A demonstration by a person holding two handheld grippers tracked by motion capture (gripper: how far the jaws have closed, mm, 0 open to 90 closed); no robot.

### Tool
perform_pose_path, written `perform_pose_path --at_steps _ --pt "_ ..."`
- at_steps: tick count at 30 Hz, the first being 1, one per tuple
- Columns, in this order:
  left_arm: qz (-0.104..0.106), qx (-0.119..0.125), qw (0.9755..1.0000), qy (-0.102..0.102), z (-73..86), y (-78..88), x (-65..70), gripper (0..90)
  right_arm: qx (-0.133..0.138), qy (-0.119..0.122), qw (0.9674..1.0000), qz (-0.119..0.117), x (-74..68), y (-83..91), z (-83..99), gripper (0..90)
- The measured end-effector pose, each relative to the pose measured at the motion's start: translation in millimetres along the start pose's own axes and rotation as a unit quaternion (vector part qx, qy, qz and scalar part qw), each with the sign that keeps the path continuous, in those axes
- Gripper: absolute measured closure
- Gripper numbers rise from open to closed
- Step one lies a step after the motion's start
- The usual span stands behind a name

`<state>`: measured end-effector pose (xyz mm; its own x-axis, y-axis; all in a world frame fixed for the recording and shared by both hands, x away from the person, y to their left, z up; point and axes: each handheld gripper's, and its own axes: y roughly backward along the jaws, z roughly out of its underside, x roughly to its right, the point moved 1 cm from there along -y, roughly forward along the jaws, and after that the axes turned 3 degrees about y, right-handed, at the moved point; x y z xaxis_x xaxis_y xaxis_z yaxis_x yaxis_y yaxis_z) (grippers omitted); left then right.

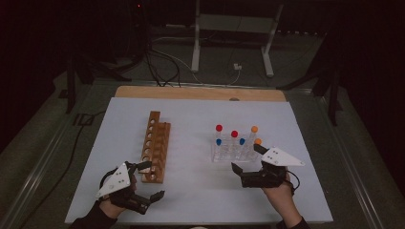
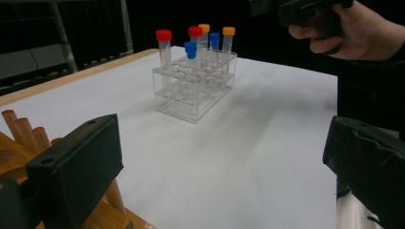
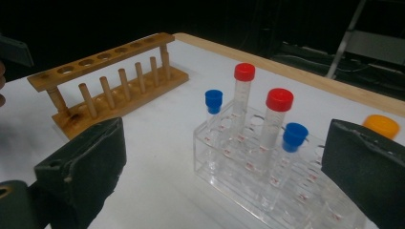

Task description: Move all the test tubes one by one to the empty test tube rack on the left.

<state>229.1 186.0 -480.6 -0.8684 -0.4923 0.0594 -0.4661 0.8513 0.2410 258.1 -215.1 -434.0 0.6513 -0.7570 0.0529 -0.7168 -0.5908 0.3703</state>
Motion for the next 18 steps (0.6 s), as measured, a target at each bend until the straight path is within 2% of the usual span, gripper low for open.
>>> perform_pose_path --at_steps 4,14,18 --pt "0.001 0.001 1.0 0.0 -0.1 0.2 0.2 0.5 -0.008 0.0 1.0 0.006 1.3 -8.7 -0.8 1.1" --pt "0.004 0.002 1.0 -0.001 0.0 0.2 0.5 0.5 -0.037 0.002 0.9984 0.042 6.0 -26.9 4.6 5.9" --pt "0.005 0.002 1.0 -0.001 -0.1 0.2 0.4 0.5 -0.05 -0.004 0.9968 0.062 8.2 -31.1 8.0 15.1"
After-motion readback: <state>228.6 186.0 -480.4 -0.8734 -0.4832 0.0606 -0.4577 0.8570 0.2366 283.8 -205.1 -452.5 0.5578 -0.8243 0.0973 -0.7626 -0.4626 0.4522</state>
